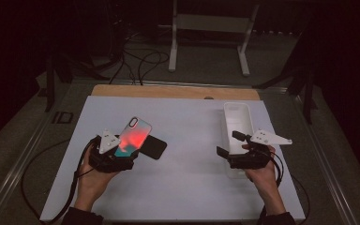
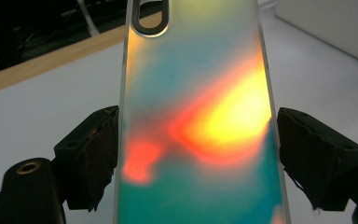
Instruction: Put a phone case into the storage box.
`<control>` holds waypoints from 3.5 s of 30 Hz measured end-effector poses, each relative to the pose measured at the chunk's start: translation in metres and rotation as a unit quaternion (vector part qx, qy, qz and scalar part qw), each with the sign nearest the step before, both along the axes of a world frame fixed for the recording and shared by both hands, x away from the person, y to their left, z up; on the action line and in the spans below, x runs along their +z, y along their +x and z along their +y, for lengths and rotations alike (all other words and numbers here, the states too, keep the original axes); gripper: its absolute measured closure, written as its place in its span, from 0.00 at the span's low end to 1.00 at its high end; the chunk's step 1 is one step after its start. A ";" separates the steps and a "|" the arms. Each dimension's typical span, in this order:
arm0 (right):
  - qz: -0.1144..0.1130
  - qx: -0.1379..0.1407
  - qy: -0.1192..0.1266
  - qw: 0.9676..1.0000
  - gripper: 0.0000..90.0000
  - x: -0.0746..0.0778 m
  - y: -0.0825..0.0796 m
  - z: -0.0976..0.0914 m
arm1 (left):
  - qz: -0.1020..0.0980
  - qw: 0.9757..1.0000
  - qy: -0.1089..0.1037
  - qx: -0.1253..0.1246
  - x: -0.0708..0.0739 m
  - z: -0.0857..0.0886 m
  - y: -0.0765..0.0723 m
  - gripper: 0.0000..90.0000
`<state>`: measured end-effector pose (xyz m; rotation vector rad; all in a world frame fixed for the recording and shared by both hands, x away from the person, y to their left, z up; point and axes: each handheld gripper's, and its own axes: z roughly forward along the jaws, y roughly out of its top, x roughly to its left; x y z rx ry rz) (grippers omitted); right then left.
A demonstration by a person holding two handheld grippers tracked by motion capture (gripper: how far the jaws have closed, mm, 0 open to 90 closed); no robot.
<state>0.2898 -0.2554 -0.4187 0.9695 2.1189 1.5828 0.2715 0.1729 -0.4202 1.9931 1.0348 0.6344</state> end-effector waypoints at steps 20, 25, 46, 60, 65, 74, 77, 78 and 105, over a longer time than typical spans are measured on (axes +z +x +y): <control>0.002 0.040 0.000 0.999 0.10 0.014 0.013 0.039 | -0.040 0.998 -0.002 -0.057 0.016 -0.034 0.014 0.19; 0.004 0.046 0.001 0.999 0.10 0.016 0.016 0.047 | -0.047 0.996 -0.001 -0.076 0.014 -0.044 0.019 0.19; 0.054 0.090 0.032 0.994 0.14 0.017 0.030 0.086 | -0.071 0.989 -0.020 -0.128 0.011 -0.085 0.009 0.19; 0.078 0.102 0.043 0.991 0.73 0.023 0.030 0.103 | -0.075 0.986 -0.035 -0.146 0.008 -0.101 0.002 0.19; 0.084 0.112 0.050 0.989 0.87 0.027 0.028 0.106 | -0.072 0.987 -0.030 -0.144 0.007 -0.104 0.001 0.19; 0.068 0.102 0.024 0.992 0.96 0.028 0.024 0.114 | -0.089 0.988 -0.014 -0.125 0.007 -0.106 -0.001 0.22; 0.065 0.097 0.013 0.993 0.97 0.027 0.025 0.114 | -0.077 0.989 -0.022 -0.126 0.008 -0.102 0.001 0.19; 0.065 0.097 0.013 0.993 0.97 0.027 0.025 0.114 | -0.077 0.989 -0.022 -0.126 0.008 -0.102 0.001 0.19; 0.020 0.121 0.014 0.992 0.96 0.050 0.020 0.092 | 0.007 0.984 -0.085 -0.157 0.007 -0.076 0.015 0.00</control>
